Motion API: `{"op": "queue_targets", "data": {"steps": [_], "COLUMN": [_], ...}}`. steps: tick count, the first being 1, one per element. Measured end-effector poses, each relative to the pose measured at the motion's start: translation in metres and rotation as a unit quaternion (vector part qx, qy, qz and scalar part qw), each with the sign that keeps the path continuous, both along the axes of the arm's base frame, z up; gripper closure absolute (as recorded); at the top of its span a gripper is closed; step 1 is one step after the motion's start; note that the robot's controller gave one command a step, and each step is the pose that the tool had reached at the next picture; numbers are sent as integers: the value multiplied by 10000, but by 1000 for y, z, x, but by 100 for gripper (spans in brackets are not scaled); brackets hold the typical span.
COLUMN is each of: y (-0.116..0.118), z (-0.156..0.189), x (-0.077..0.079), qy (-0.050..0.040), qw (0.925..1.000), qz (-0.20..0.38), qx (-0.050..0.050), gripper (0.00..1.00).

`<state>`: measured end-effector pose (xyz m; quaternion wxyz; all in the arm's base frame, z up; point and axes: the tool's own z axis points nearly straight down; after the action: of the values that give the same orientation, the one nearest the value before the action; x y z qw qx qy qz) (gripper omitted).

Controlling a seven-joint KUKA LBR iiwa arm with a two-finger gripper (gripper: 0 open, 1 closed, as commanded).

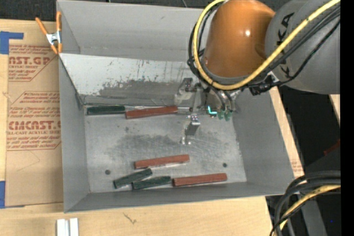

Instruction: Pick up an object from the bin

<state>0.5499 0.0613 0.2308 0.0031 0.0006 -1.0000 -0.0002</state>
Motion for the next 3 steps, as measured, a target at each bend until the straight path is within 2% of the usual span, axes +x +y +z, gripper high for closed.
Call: {"op": "queue_targets", "data": {"steps": [1, 2, 3], "y": [0, -7, -14], "z": [4, -37, -150], "x": [2, -20, -43], "qy": [-41, -78, -28], "qw": [10000, 9998, 9997], "qz": [-2, 156, 238], "qx": [4, 4, 5], "gripper": [0, 0, 100]}}
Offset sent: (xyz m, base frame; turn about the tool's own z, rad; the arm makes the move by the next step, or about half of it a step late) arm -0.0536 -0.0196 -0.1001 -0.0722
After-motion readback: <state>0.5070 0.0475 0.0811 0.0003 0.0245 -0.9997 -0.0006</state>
